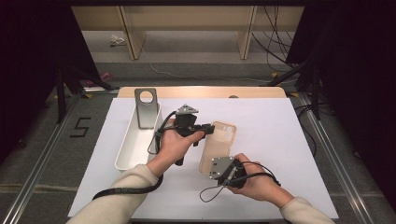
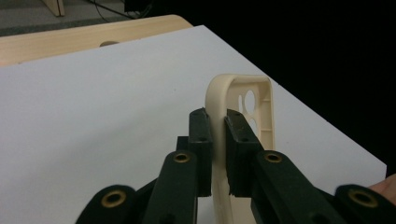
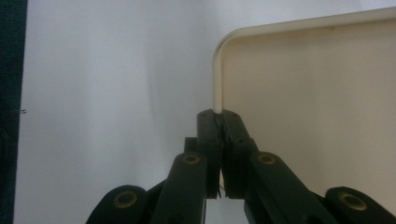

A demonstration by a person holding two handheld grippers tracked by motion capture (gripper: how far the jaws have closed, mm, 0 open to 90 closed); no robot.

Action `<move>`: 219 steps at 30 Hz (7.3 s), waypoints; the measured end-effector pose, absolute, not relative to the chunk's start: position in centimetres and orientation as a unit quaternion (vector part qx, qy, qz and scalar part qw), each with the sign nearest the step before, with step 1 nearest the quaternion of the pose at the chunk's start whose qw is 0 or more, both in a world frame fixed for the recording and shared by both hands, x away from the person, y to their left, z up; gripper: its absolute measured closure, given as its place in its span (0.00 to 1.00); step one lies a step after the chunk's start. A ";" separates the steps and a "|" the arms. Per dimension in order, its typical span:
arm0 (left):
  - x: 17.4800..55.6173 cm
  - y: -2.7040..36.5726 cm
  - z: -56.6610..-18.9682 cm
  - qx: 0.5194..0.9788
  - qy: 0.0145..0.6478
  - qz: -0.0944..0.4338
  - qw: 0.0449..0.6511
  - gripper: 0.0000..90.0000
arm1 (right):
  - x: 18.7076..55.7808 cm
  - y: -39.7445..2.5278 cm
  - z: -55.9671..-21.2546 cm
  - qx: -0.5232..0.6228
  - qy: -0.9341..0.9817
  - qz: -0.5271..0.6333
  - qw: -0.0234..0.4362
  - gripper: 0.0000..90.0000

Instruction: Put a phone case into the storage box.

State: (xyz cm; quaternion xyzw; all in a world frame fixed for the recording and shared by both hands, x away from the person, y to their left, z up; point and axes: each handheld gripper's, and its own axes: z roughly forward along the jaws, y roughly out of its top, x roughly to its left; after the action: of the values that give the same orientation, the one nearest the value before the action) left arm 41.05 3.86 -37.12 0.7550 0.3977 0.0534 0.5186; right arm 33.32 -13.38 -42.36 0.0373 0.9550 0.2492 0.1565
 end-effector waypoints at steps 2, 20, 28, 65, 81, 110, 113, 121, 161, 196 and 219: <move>40.7 3.8 -36.9 0.753 0.389 0.063 0.527 0.92 | 33.5 -13.5 -42.4 0.043 0.953 0.253 0.162 0.97; 40.1 7.0 -36.2 0.727 0.339 0.219 0.555 0.92 | 35.8 -16.4 -41.8 0.175 0.894 0.364 0.193 0.26; 39.9 8.0 -36.1 0.711 0.349 0.228 0.566 0.92 | 36.5 -18.4 -41.7 0.233 0.866 0.394 0.203 0.19; 38.6 11.5 -35.7 0.686 0.357 0.252 0.582 0.92 | 36.1 -24.5 -41.1 0.348 0.790 0.458 0.211 0.18; 38.9 14.0 -33.6 0.664 0.360 0.273 0.595 0.92 | 35.9 -25.3 -41.2 0.363 0.783 0.457 0.216 0.18; 39.8 18.1 -32.3 0.651 0.379 0.303 0.585 0.92 | 36.0 -25.5 -41.3 0.368 0.779 0.459 0.215 0.18; 39.9 18.4 -32.3 0.649 0.382 0.305 0.583 0.92 | 36.0 -25.5 -41.3 0.368 0.780 0.459 0.215 0.18; 40.2 19.2 -32.4 0.648 0.387 0.313 0.576 0.92 | 36.0 -25.6 -41.3 0.370 0.779 0.459 0.216 0.18; 41.2 22.6 -32.6 0.634 0.410 0.330 0.567 0.92 | 36.0 -25.6 -41.2 0.371 0.777 0.461 0.216 0.18; 44.7 24.7 -34.3 0.637 0.418 0.331 0.557 0.91 | 36.2 -25.7 -41.3 0.378 0.771 0.465 0.216 0.18; 46.6 24.9 -35.8 0.636 0.425 0.325 0.557 0.91 | 36.2 -25.7 -41.3 0.378 0.770 0.466 0.216 0.18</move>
State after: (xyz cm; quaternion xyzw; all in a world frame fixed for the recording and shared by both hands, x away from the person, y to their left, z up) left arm 46.60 24.92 -35.83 0.6356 0.4245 0.3252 0.5568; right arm 36.15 -25.69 -41.33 0.3782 0.7704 0.4658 0.2156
